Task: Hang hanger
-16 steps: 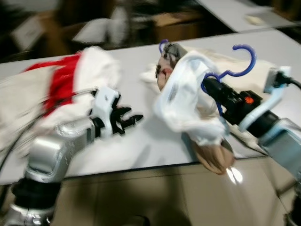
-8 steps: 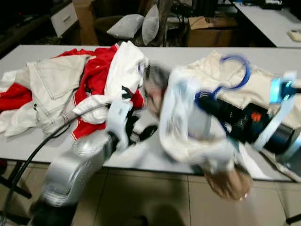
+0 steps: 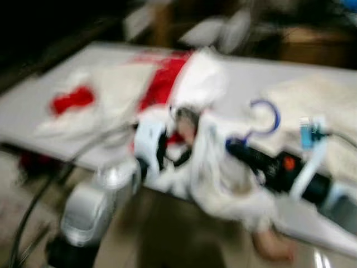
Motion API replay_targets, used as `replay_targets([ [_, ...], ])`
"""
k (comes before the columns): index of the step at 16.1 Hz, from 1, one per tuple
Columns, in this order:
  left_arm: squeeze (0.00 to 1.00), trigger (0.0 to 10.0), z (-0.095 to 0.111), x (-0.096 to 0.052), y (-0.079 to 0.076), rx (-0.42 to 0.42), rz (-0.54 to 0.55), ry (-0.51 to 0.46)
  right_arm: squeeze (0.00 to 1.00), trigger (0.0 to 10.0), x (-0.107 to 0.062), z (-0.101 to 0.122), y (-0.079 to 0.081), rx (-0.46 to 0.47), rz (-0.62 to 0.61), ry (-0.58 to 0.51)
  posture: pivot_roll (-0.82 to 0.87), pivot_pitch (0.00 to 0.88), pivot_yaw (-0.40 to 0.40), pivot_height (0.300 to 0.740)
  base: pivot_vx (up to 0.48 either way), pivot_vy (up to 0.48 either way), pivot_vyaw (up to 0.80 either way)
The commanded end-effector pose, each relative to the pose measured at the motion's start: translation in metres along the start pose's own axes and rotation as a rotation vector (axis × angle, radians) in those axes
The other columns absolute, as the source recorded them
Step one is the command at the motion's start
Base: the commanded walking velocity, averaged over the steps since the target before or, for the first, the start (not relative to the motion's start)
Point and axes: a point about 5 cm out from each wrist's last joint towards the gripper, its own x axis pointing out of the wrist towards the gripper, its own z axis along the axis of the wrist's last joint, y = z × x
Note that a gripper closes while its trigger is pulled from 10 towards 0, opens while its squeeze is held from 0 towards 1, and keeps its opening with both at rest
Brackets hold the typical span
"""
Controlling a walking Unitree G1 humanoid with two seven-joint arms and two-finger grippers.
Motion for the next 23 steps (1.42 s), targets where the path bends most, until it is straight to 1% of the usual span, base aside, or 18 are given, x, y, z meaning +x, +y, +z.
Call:
replay_targets([
  [1, 0.52, 10.0, 0.006, 0.001, -0.006, -0.004, 0.015, -0.071, 0.0, 10.0, 0.002, -0.005, -0.002, 0.003, -0.039, 0.004, -0.02, 0.0, 0.059, 0.74, 0.0, 0.0, 0.8],
  [2, 0.21, 10.0, 0.008, 0.0, -0.009, -0.031, 0.023, -0.107, 0.0, 10.0, 0.006, -0.012, -0.004, 0.008, -0.056, 0.028, -0.01, 0.0, 0.054, 0.74, 0.0, 0.0, 0.8],
  [3, 0.0, 10.0, -0.002, -0.005, -0.01, -0.058, 0.027, -0.083, 0.0, 10.0, 0.011, -0.019, 0.0, 0.026, -0.045, 0.046, 0.01, 0.0, 0.045, 0.74, 0.0, 0.0, 0.8],
  [5, 0.0, 10.0, -0.01, -0.011, -0.008, -0.073, 0.046, -0.057, 0.0, 10.0, 0.01, -0.023, 0.003, 0.029, -0.024, 0.073, 0.01, 0.003, 0.037, 0.74, 0.0, 0.0, 0.8],
  [7, 0.0, 10.0, -0.011, -0.012, -0.005, -0.074, 0.039, -0.06, 0.0, 10.0, 0.01, -0.024, 0.004, 0.017, -0.016, 0.089, -0.01, 0.0, 0.033, 0.74, 0.0, 0.0, 0.8],
  [9, 0.0, 10.0, -0.013, -0.009, -0.003, -0.051, 0.02, -0.044, 0.0, 10.0, 0.009, -0.024, 0.005, -0.005, -0.005, 0.102, -0.02, 0.0, 0.032, 0.74, 0.0, 0.0, 0.8],
  [11, 0.0, 10.0, -0.012, -0.009, -0.004, -0.038, 0.033, -0.05, 0.0, 10.0, 0.008, -0.026, 0.005, 0.0, -0.007, 0.106, 0.0, 0.0, 0.016, 0.74, 0.0, 0.0, 0.8],
  [13, 0.0, 10.0, -0.011, -0.012, -0.007, -0.019, 0.039, -0.053, 0.0, 10.0, 0.01, -0.028, 0.005, 0.01, 0.009, 0.111, 0.02, 0.0, 0.006, 0.74, 0.0, 0.0, 0.8],
  [15, 0.0, 10.0, -0.011, -0.015, -0.007, 0.007, 0.042, -0.047, 0.0, 10.0, 0.015, -0.027, 0.004, 0.008, 0.029, 0.112, 0.05, 0.0, 0.003, 0.74, 0.0, 0.0, 0.8],
  [17, 0.0, 10.0, -0.012, -0.015, -0.002, 0.03, 0.044, -0.035, 0.0, 10.0, 0.018, -0.026, 0.003, 0.003, 0.031, 0.104, 0.04, 0.0, 0.017, 0.74, 0.0, 0.0, 0.8],
  [19, 0.0, 10.0, -0.009, -0.012, 0.005, 0.055, 0.048, -0.031, 0.0, 10.0, 0.015, -0.026, 0.005, 0.01, 0.025, 0.076, 0.02, 0.0, 0.039, 0.74, 0.0, 0.0, 0.8],
  [21, 0.0, 10.0, -0.007, -0.008, 0.002, 0.062, 0.026, -0.03, 0.0, 10.0, 0.014, -0.029, 0.005, 0.017, 0.01, 0.068, 0.01, 0.0, 0.053, 0.74, 0.0, 0.0, 0.8],
  [23, 0.0, 10.0, -0.012, -0.005, -0.001, 0.067, 0.006, -0.014, 0.0, 10.0, 0.014, -0.033, 0.005, 0.029, -0.001, 0.065, 0.0, 0.0, 0.063, 0.74, 0.0, 0.0, 0.8],
])
